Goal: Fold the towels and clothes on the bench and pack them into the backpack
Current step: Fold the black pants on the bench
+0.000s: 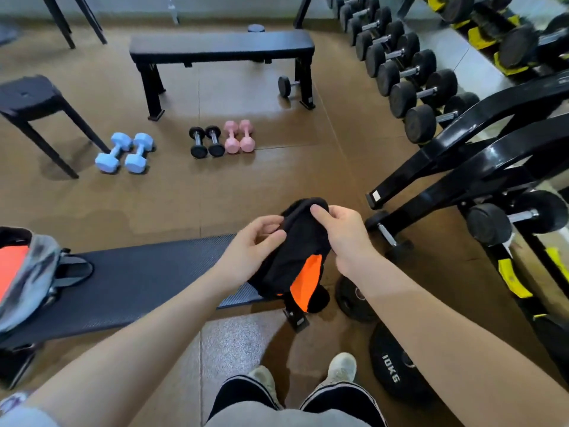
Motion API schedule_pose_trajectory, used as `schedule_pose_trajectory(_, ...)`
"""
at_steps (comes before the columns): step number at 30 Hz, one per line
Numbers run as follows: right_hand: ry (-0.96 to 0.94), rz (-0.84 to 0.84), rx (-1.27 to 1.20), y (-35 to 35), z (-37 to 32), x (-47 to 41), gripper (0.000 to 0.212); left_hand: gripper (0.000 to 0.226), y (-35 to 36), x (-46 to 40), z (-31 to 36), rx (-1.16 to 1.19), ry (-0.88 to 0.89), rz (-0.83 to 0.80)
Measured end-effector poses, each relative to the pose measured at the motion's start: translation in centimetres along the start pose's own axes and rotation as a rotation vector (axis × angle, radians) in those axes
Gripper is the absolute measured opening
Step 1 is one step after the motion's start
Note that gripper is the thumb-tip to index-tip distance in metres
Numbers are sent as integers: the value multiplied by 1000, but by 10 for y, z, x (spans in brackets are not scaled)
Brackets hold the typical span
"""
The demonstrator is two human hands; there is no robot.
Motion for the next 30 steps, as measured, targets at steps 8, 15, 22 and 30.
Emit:
schedule_pose_trajectory(8,160,38,-2,-31,-4,-19,14,14,2,11,-4,-116,70,106)
schedule_pose_trajectory(15,-395,-139,569,-44,-6,6,22,4,17,-8,39,-91,-45,109)
schedule_pose_trajectory(22,-579,-273,619,-24,-3,27,36,8,27,-6,37,-76,-144,47)
schedule_pose_trajectory(30,-691,-180,663,-10,3,34,22,19,18,3,27,88,-193,50)
Point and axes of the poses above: each hand's wrist, its own x-axis away from the middle knuckle, its own y-axis out of the palm, z = x × y, the point moved 4 cm from there along -x, towards the middle knuckle, and after that the axes turned 1 degree about -y, right-handed, at the moved point
